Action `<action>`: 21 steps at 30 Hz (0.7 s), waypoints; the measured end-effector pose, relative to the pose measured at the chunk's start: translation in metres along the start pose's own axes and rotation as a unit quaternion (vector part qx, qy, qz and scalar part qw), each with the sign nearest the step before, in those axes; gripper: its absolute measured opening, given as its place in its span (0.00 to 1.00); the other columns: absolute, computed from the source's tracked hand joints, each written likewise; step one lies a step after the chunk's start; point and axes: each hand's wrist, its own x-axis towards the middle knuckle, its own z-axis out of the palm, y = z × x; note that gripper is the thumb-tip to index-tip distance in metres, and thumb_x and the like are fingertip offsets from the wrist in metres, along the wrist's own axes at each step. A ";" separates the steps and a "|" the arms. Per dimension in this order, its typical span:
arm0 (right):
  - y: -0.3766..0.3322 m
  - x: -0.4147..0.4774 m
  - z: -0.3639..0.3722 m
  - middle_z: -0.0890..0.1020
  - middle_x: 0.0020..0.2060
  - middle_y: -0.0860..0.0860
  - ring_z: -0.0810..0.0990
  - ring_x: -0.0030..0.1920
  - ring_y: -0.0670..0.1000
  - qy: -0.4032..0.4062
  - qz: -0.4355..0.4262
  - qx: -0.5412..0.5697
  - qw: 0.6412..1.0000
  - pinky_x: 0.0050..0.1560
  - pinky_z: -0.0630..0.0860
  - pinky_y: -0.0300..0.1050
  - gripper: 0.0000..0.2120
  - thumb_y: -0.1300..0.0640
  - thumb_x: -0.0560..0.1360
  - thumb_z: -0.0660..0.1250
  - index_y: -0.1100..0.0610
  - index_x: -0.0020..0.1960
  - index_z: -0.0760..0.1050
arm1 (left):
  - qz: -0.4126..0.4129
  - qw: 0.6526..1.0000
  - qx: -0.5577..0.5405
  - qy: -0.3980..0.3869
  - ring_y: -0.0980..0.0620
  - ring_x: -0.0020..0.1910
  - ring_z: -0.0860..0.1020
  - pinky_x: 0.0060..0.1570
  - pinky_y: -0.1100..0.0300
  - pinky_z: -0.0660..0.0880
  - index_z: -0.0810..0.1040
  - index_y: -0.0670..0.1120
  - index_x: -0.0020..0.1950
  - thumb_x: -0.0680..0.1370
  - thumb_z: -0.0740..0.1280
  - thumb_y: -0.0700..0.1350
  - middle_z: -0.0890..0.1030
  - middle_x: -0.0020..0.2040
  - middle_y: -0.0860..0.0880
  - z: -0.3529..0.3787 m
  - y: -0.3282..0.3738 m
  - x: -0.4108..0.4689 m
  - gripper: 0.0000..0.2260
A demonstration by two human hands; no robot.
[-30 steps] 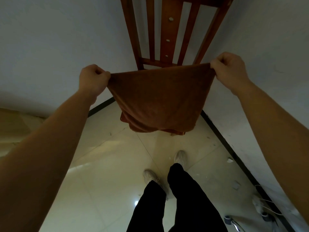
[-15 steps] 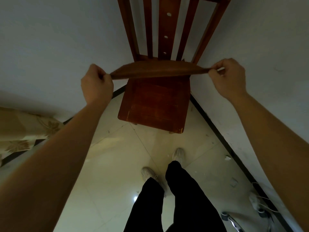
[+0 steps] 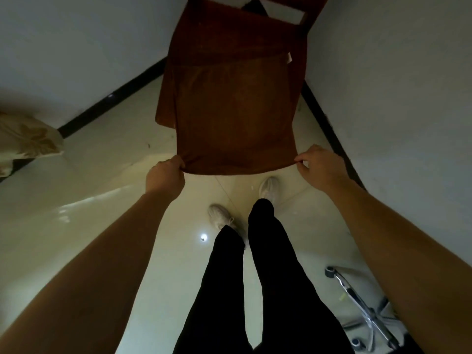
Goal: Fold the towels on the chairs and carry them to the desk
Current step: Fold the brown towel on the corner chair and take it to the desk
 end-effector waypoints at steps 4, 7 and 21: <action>0.013 0.000 0.005 0.79 0.53 0.53 0.81 0.46 0.54 -0.035 0.017 0.003 0.999 0.48 0.79 0.48 0.12 0.51 0.78 0.66 0.52 0.59 0.81 | -0.065 0.996 -0.055 -0.037 0.37 0.47 0.79 0.41 0.55 0.72 0.79 0.45 0.56 0.77 0.61 0.38 0.82 0.48 0.41 0.010 -0.009 -0.001 0.10; 0.016 0.023 -0.016 0.78 0.55 0.53 0.79 0.49 0.54 -0.035 0.047 0.079 0.995 0.51 0.76 0.47 0.11 0.52 0.79 0.66 0.54 0.59 0.80 | -0.167 0.965 -0.203 -0.013 0.41 0.51 0.79 0.48 0.55 0.74 0.82 0.45 0.53 0.75 0.64 0.38 0.83 0.51 0.43 -0.012 -0.005 0.023 0.10; -0.010 0.227 -0.093 0.80 0.57 0.47 0.77 0.55 0.45 0.126 0.116 0.306 0.936 0.52 0.70 0.29 0.13 0.52 0.83 0.61 0.53 0.65 0.77 | -0.233 0.864 -0.430 0.122 0.50 0.51 0.81 0.52 0.52 0.81 0.76 0.47 0.62 0.76 0.63 0.35 0.80 0.55 0.46 -0.090 0.016 0.222 0.16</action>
